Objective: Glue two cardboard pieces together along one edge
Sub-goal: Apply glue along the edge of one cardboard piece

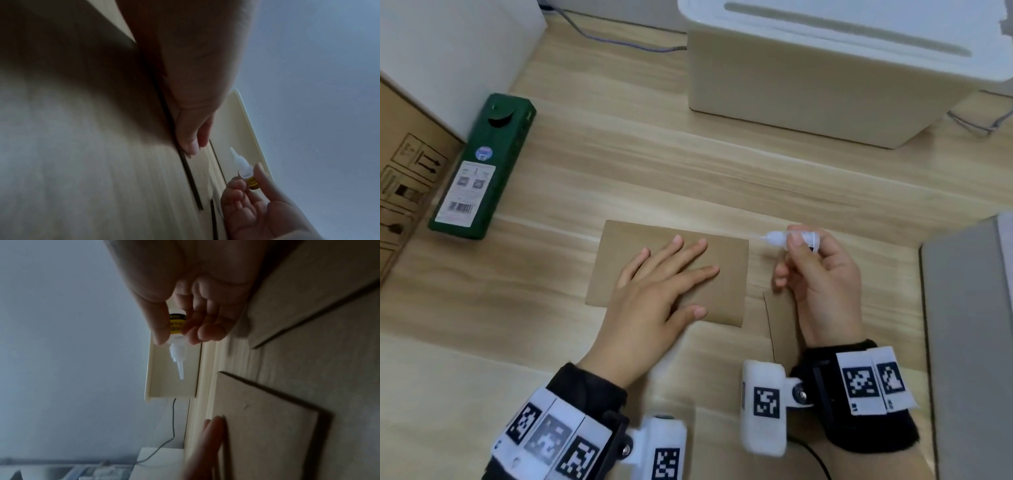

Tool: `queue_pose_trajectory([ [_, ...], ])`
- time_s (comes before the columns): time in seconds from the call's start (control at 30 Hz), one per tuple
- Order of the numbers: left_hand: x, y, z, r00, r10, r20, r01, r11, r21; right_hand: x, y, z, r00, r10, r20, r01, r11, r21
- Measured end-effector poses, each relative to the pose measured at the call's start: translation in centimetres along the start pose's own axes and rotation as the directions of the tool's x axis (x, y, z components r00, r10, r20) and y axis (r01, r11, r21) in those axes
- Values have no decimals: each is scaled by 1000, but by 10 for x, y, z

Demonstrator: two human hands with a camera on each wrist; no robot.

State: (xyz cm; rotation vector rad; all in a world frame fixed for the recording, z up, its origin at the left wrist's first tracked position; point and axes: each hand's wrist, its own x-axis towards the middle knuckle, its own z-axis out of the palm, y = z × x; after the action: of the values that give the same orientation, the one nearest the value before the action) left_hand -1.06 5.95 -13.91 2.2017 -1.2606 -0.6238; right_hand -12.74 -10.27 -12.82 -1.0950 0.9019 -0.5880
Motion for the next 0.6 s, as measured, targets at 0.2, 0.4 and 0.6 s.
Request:
queue_pose_trajectory([
  [0.2,6,3,-5,1000,-25,18,26,999,-39,-2,-4,10,993,-90,-79,75,981,-179],
  [0.4,12,-1,-7,1000,-26,6,26,998,-55,2,-6,11,988,-108,-112,75,962,-263],
  [0.6,16,3,-10,997,-65,34,65,998,-5,4,-7,15,988,-132,-77,106,955,-276],
])
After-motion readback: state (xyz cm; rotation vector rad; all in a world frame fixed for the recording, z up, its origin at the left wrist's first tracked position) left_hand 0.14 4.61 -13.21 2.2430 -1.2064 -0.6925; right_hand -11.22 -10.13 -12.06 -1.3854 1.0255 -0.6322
